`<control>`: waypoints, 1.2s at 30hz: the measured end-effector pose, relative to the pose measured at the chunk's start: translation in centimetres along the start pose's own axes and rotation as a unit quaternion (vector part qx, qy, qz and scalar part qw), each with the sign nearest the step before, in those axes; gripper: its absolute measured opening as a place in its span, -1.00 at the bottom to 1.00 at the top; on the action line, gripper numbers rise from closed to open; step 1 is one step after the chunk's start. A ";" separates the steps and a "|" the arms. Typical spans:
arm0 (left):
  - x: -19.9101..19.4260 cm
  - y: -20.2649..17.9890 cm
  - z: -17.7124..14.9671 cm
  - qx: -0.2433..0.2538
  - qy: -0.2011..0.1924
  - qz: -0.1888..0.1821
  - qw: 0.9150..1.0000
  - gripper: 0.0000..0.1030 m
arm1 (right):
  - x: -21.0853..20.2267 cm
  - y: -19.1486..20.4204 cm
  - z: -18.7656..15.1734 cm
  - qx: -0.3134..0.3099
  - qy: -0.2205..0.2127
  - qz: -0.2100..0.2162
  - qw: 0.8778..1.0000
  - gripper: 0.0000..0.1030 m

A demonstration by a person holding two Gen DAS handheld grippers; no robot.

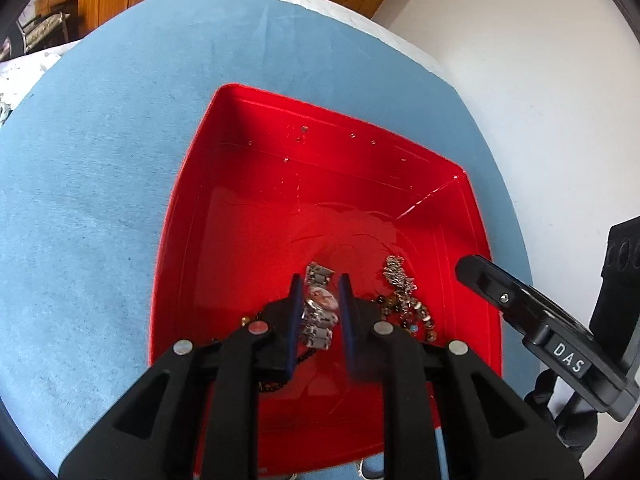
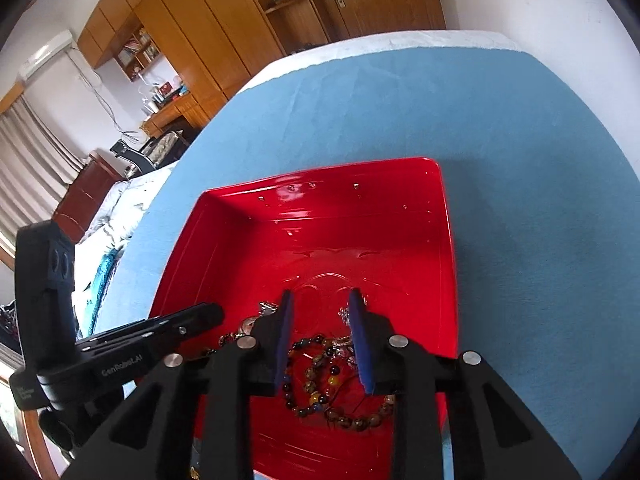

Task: Organize jewelry
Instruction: 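Carry the watch and chain into the red tin and open both tools, then withdraw from the tin and move both tools to the two silver bangles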

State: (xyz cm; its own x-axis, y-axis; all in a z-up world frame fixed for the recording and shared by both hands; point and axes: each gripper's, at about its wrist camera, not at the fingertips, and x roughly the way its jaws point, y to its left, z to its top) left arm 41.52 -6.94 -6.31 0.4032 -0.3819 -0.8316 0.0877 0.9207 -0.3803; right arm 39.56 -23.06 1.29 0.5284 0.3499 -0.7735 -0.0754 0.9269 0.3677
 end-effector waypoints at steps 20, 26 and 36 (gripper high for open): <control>-8.0 0.1 -7.1 0.054 -0.029 0.108 0.992 0.11 | -6.5 1.4 -5.8 -0.016 -0.002 -0.041 0.999 0.27; -8.7 0.4 -9.8 0.059 -0.021 0.115 0.991 0.44 | -7.8 2.8 -8.8 -0.035 0.000 -0.052 0.998 0.64; -8.2 2.4 -13.0 0.035 -0.017 0.120 0.992 0.73 | -8.1 4.1 -13.3 -0.047 0.012 -0.053 0.997 0.91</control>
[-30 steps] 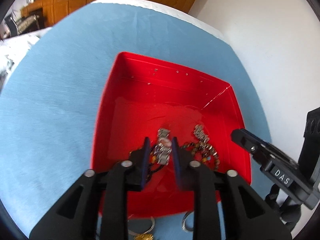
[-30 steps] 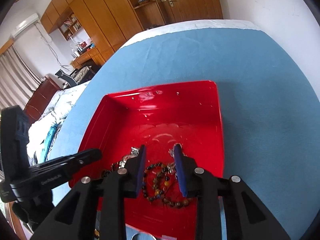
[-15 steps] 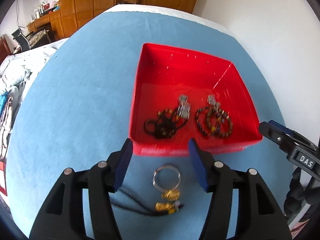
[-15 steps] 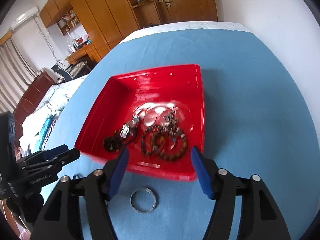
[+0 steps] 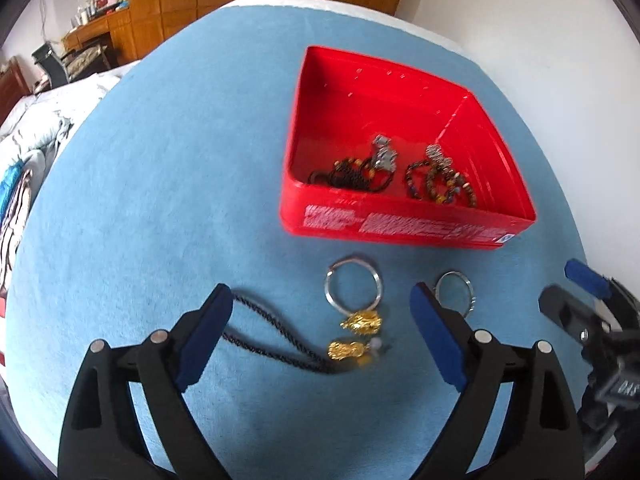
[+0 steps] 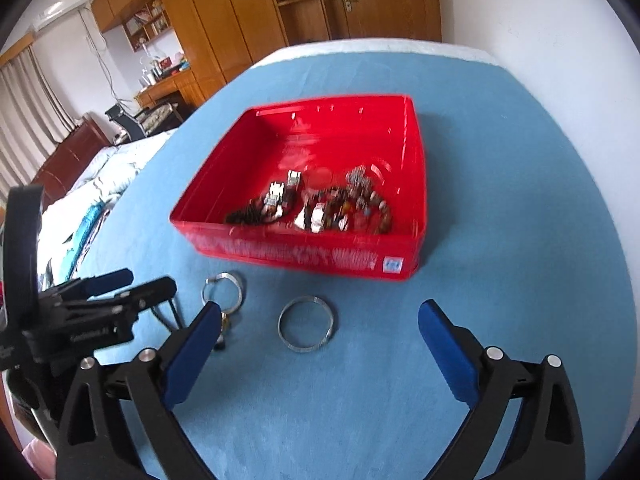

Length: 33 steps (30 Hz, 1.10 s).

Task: Organize jewelry
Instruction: 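Withdraw from the tin and move both tools to the two silver bangles, then close the left tool on one silver bangle while the right tool grasps the other bangle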

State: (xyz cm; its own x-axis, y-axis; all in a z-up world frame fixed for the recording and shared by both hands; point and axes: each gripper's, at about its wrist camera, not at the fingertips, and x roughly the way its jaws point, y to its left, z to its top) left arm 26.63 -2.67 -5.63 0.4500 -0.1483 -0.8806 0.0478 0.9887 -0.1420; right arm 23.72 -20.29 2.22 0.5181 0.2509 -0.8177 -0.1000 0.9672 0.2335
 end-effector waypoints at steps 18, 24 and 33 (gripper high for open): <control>2.2 0.1 -0.1 0.010 0.018 0.007 1.000 0.56 | 6.1 0.7 -1.7 0.005 0.087 0.023 0.996 0.33; 2.8 -0.1 -0.2 0.018 0.026 0.000 0.999 0.52 | 7.6 0.8 -2.2 0.003 0.107 0.017 0.994 0.10; 3.3 -0.4 -0.1 0.023 0.031 -0.015 0.999 0.51 | 7.4 -0.1 -2.3 0.014 0.098 0.015 0.995 -0.13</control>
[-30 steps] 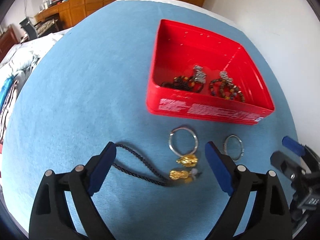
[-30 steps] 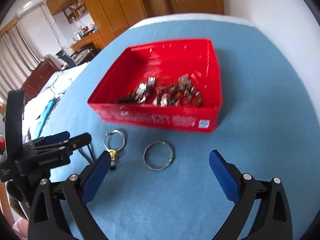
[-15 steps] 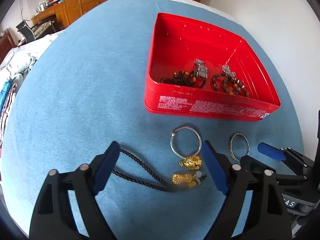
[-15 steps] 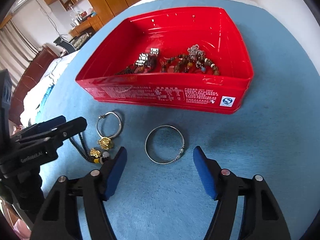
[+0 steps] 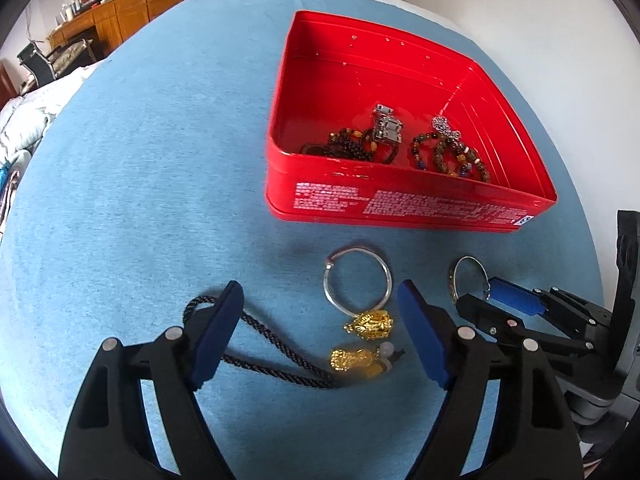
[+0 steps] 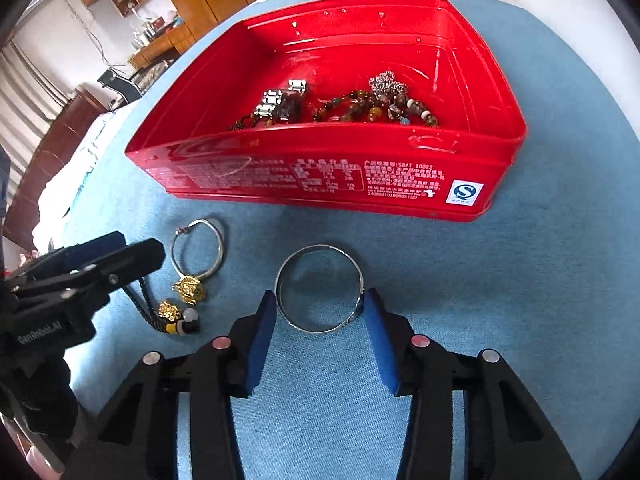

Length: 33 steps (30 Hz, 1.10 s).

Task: Organize jewelry
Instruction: 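Close the left tool on one silver bangle while the right tool grasps the other bangle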

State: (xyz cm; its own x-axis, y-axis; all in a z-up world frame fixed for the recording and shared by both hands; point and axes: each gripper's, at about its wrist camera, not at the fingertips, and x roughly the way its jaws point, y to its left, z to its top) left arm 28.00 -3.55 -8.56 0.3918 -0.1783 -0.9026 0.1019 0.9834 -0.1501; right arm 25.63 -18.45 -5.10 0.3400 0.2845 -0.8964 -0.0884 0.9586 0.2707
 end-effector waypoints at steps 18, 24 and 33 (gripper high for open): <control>3.3 -1.9 0.8 0.012 0.031 -0.001 0.999 0.33 | -1.2 -1.4 0.6 0.023 -0.005 -0.001 1.000 -0.14; 4.1 -2.5 1.4 0.016 0.030 0.010 0.999 0.19 | -1.2 -1.4 0.5 0.023 -0.005 0.001 1.000 -0.14; 4.8 -3.4 1.7 0.034 0.021 0.024 0.999 -0.56 | -0.9 -1.2 0.2 0.018 -0.006 -0.012 1.000 -0.13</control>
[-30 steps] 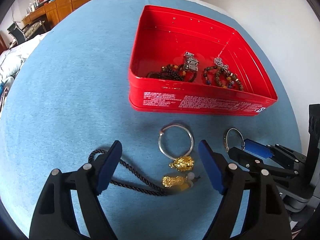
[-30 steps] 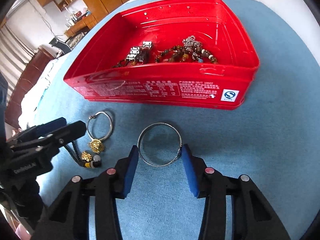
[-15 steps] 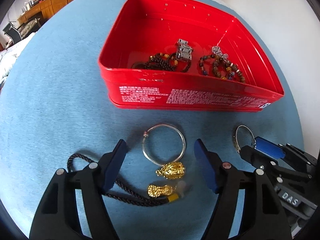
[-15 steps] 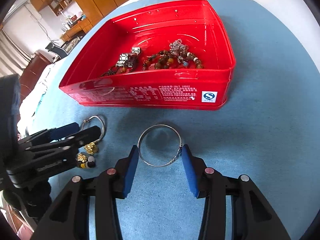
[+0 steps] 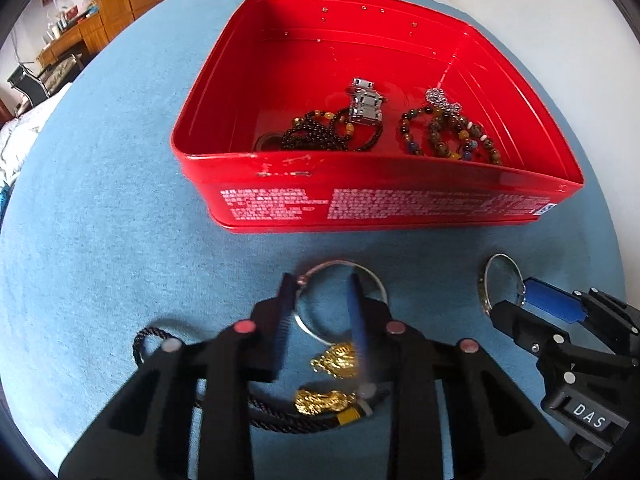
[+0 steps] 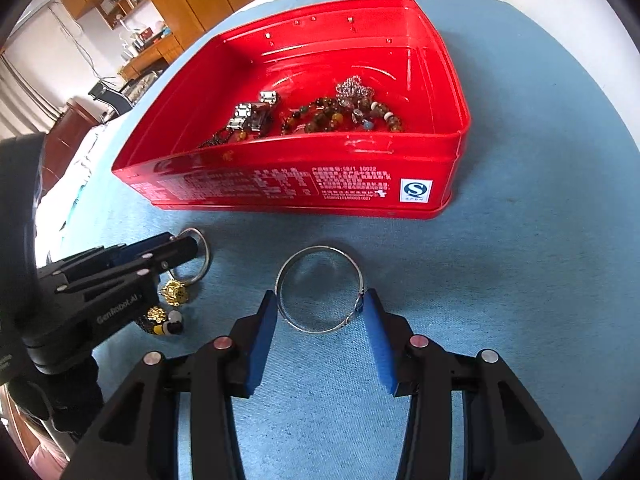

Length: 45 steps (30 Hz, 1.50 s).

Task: Organize jewelry
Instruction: 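Close the left tool on one silver bangle while the right tool grasps the other bangle, then carry both silver bangles into the red tin and open both tools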

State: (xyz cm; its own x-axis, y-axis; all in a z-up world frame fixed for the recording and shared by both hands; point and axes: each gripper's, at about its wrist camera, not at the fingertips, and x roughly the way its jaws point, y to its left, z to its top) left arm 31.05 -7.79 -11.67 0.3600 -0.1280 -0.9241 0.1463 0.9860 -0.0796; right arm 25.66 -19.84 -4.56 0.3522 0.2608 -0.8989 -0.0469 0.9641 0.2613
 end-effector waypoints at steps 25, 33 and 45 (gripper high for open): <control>0.2 -1.1 0.2 0.017 -0.003 0.017 1.000 -0.08 | 0.0 -0.4 0.1 0.008 -0.001 0.003 1.000 -0.11; -1.1 0.7 0.0 -0.011 -0.009 -0.012 1.000 -0.08 | 0.3 -0.1 0.3 0.003 -0.005 -0.005 1.000 0.13; -3.5 2.0 -0.9 -0.022 -0.023 -0.015 0.999 -0.08 | 1.2 1.5 0.2 -0.029 -0.023 -0.062 0.997 -0.05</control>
State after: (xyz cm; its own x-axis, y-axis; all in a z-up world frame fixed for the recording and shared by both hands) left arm 29.32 -5.27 -8.96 0.3979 -0.1617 -0.9031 0.1174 0.9852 -0.1247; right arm 26.23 -18.05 -5.15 0.4010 0.1376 -0.9057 -0.0544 0.9905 0.1264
